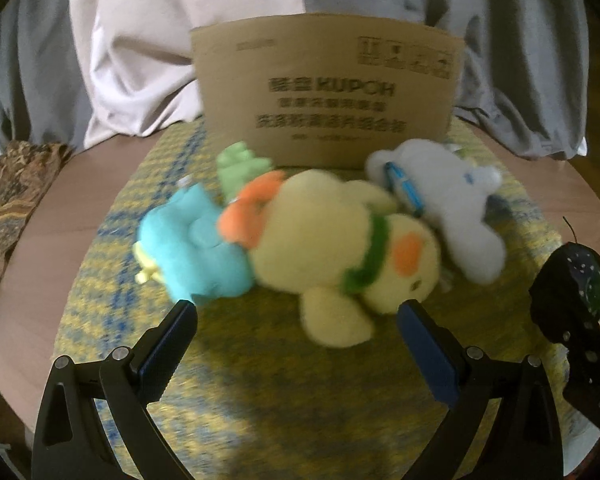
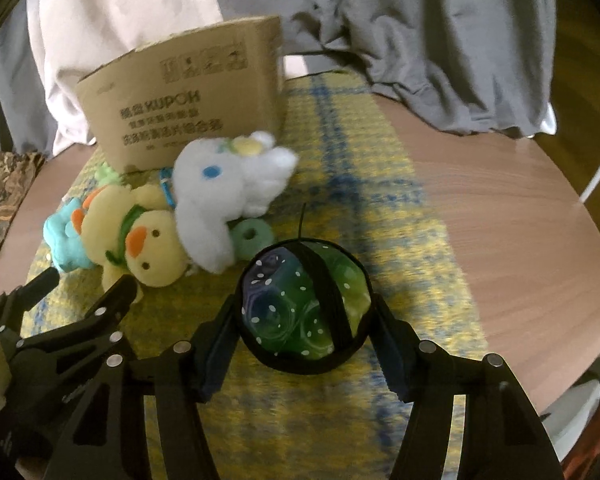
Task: Organize objects
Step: 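Grasp the black-and-green ball with the right tool while the left tool approaches the yellow duck plush, then close the left tool on the yellow duck plush's body, then lift the ball with the right tool while the left tool lifts the duck toward the box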
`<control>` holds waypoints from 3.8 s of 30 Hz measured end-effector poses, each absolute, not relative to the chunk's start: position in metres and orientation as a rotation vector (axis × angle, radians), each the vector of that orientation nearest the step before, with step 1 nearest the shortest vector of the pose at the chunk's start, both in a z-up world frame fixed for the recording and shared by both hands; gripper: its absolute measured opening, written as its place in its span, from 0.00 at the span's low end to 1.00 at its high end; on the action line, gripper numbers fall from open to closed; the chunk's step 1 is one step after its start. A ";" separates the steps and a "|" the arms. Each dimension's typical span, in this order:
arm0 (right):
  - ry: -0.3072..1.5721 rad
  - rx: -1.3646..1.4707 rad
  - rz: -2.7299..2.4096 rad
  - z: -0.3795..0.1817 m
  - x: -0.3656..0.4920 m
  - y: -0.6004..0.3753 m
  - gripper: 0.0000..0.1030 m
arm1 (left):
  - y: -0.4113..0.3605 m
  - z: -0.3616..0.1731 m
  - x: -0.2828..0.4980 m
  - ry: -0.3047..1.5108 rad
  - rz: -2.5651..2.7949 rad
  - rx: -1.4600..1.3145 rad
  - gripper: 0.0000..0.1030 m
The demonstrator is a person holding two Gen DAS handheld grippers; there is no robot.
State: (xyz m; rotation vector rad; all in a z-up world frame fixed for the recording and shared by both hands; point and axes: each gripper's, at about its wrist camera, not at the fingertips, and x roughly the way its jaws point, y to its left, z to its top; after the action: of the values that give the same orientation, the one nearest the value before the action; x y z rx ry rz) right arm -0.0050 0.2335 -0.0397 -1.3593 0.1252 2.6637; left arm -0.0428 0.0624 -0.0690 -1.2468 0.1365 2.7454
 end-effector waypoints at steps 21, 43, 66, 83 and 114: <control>0.178 -1.304 2.648 -0.029 -0.006 0.257 0.60 | 0.097 -0.072 -0.083 0.122 2.751 -1.226 1.00; 0.166 -1.310 2.652 -0.026 -0.002 0.251 0.61 | 0.094 -0.057 -0.080 0.109 2.774 -1.183 0.74; 0.150 -1.276 2.706 -0.010 0.005 0.232 0.61 | 0.073 -0.039 -0.069 0.097 2.793 -1.154 0.22; 0.153 -1.233 2.746 0.005 0.012 0.229 0.61 | 0.067 -0.016 -0.056 0.095 2.822 -1.078 0.16; 0.141 -1.159 2.822 0.028 0.014 0.215 0.61 | 0.051 0.011 -0.056 0.109 2.838 -1.033 0.06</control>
State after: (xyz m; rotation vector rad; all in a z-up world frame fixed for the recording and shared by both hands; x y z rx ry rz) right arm 0.0142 0.2149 0.0285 -1.1594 0.1408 2.8224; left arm -0.0558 0.0506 0.0110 -1.0329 0.1095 2.8375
